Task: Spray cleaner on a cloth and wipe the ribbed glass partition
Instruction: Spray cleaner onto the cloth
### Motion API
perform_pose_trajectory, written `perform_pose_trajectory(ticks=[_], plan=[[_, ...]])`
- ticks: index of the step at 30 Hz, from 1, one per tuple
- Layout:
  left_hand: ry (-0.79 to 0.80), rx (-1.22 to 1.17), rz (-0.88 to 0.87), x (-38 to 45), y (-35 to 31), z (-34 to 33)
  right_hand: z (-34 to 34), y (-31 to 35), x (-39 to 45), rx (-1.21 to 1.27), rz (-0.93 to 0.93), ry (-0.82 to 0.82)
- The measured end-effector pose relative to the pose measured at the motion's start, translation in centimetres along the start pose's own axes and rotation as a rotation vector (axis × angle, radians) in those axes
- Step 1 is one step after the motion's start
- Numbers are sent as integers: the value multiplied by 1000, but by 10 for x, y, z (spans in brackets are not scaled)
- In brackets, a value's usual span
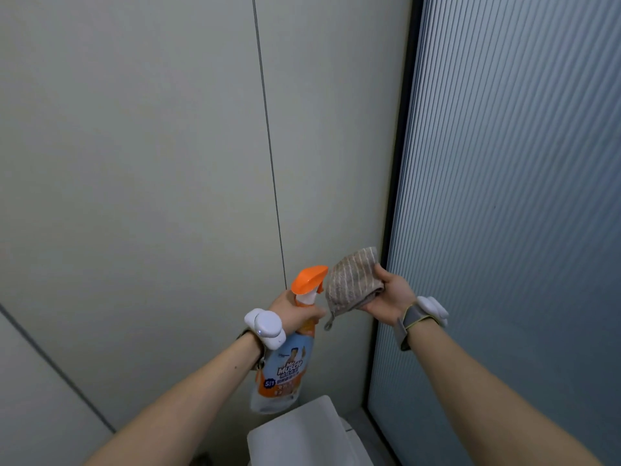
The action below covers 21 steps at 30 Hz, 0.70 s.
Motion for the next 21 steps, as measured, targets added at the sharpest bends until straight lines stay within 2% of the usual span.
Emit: perform_pose_trajectory(ticks=[8,12,21], plan=[[12,127,-43,-6,2,-3,4,-10,8,47,-5,28],[-18,136,-11,-4,10,3,4,-14,13,92,-12,46],[55,200,19,-4,21,-2,1,-15,21,130,-4,48]])
Point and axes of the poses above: each hand's wrist, its own x-axis towards the middle knuckle, its own z-axis out of the back of the hand, y = z × x, the point moved 9 cm from there along x, towards the middle knuckle, and after that the axes turned 3 degrees about y, right-handed, at the moved point
